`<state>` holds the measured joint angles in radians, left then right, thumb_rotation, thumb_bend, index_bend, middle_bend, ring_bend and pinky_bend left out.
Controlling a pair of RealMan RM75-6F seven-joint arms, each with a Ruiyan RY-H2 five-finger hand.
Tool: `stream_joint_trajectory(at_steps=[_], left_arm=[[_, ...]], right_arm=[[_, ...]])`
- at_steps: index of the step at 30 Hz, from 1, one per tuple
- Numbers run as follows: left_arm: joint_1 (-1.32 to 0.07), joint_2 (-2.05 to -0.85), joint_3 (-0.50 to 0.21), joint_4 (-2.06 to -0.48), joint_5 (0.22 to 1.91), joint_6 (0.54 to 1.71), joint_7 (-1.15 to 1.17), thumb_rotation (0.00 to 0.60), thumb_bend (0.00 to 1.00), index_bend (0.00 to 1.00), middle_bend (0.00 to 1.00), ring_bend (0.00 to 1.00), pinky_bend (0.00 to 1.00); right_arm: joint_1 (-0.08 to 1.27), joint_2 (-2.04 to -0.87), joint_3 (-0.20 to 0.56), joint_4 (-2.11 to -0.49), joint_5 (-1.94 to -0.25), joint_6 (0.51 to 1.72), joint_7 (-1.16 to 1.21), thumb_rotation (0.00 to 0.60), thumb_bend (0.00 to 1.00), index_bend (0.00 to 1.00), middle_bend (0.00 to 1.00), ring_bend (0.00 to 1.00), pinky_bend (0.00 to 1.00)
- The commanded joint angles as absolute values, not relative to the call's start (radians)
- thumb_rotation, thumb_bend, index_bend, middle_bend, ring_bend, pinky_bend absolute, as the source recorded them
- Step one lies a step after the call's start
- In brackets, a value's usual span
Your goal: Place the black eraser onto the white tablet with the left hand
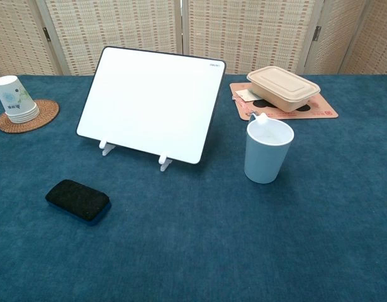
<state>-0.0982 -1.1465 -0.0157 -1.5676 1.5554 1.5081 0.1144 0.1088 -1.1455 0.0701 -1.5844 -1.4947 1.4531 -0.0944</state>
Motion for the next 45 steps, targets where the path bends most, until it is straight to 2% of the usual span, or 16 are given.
stream_joint_trajectory(at_steps=[1,4,7,8,9,10,11,12,13,15,18,21,30,35,40,45], left_arm=[[-0.103,-1.147,-0.018,-1.57,1.543,1.491,0.111,0.6,0.22,0.0,0.04,0.0,0.05],[-0.109,-1.148,-0.018,-1.572,1.547,1.484,0.113,0.6,0.22,0.0,0.05,0.0,0.05],[-0.119,-1.155,-0.014,-1.56,1.579,1.488,0.109,0.6,0.22,0.01,0.16,0.03,0.08],[-0.123,-1.16,-0.015,-1.55,1.593,1.495,0.103,0.6,0.22,0.02,0.3,0.14,0.17],[-0.13,-1.17,-0.015,-1.531,1.613,1.5,0.083,0.6,0.22,0.03,0.51,0.33,0.34],[-0.137,-1.174,-0.009,-1.516,1.627,1.494,0.064,0.6,0.22,0.04,0.65,0.46,0.45],[-0.15,-1.171,0.006,-1.507,1.643,1.467,0.034,0.6,0.22,0.05,0.86,0.67,0.64],[-0.163,-1.164,0.017,-1.505,1.656,1.443,0.009,0.6,0.22,0.07,0.96,0.8,0.77],[-0.176,-1.159,0.026,-1.505,1.668,1.421,-0.014,0.6,0.21,0.08,0.99,0.87,0.84],[-0.208,-1.152,0.039,-1.51,1.687,1.372,-0.032,0.6,0.22,0.13,1.0,0.96,0.93],[-0.26,-1.157,0.043,-1.535,1.703,1.294,-0.012,0.6,0.29,0.17,1.0,1.0,0.99],[-0.313,-1.197,0.03,-1.525,1.712,1.236,-0.013,0.6,0.36,0.23,1.0,1.0,1.0],[-0.418,-1.265,0.01,-1.505,1.633,1.048,0.071,0.6,0.35,0.28,1.0,1.0,1.0],[-0.451,-1.278,0.003,-1.542,1.591,0.99,0.138,0.6,0.35,0.27,1.0,1.0,1.0],[-0.475,-1.351,-0.006,-1.518,1.555,0.96,0.246,0.6,0.35,0.18,1.0,1.0,1.0],[-0.509,-1.405,-0.013,-1.487,1.491,0.894,0.302,0.6,0.35,0.19,1.0,1.0,1.0]], right_arm=[[0.112,-1.144,0.069,-1.58,-1.496,1.448,-0.089,0.6,0.2,0.0,0.0,0.0,0.0],[0.113,-1.141,0.065,-1.576,-1.501,1.444,-0.083,0.6,0.2,0.0,0.0,0.0,0.0],[0.109,-1.136,0.06,-1.575,-1.508,1.451,-0.071,0.6,0.2,0.0,0.0,0.0,0.0],[0.107,-1.135,0.06,-1.575,-1.509,1.452,-0.069,0.6,0.2,0.0,0.0,0.0,0.0],[0.106,-1.135,0.059,-1.575,-1.509,1.453,-0.066,0.6,0.2,0.0,0.0,0.0,0.0],[0.106,-1.135,0.059,-1.575,-1.509,1.453,-0.065,0.6,0.2,0.0,0.0,0.0,0.0],[0.108,-1.136,0.06,-1.575,-1.509,1.452,-0.067,0.6,0.2,0.0,0.0,0.0,0.0],[0.11,-1.137,0.061,-1.575,-1.509,1.451,-0.068,0.6,0.2,0.0,0.0,0.0,0.0],[0.112,-1.139,0.062,-1.575,-1.508,1.448,-0.071,0.6,0.2,0.0,0.0,0.0,0.0],[0.118,-1.143,0.064,-1.574,-1.502,1.437,-0.08,0.6,0.2,0.0,0.0,0.0,0.0],[0.129,-1.143,0.063,-1.573,-1.495,1.412,-0.086,0.6,0.2,0.0,0.0,0.0,0.0],[0.136,-1.141,0.06,-1.571,-1.499,1.4,-0.078,0.6,0.2,0.0,0.0,0.0,0.0],[0.132,-1.134,0.062,-1.563,-1.503,1.414,-0.049,0.6,0.2,0.0,0.0,0.0,0.0],[0.132,-1.133,0.058,-1.563,-1.509,1.415,-0.045,0.6,0.2,0.0,0.0,0.0,0.0],[0.132,-1.132,0.053,-1.564,-1.516,1.416,-0.045,0.6,0.2,0.0,0.0,0.0,0.0],[0.13,-1.13,0.052,-1.561,-1.522,1.424,-0.039,0.6,0.2,0.0,0.0,0.0,0.0]])
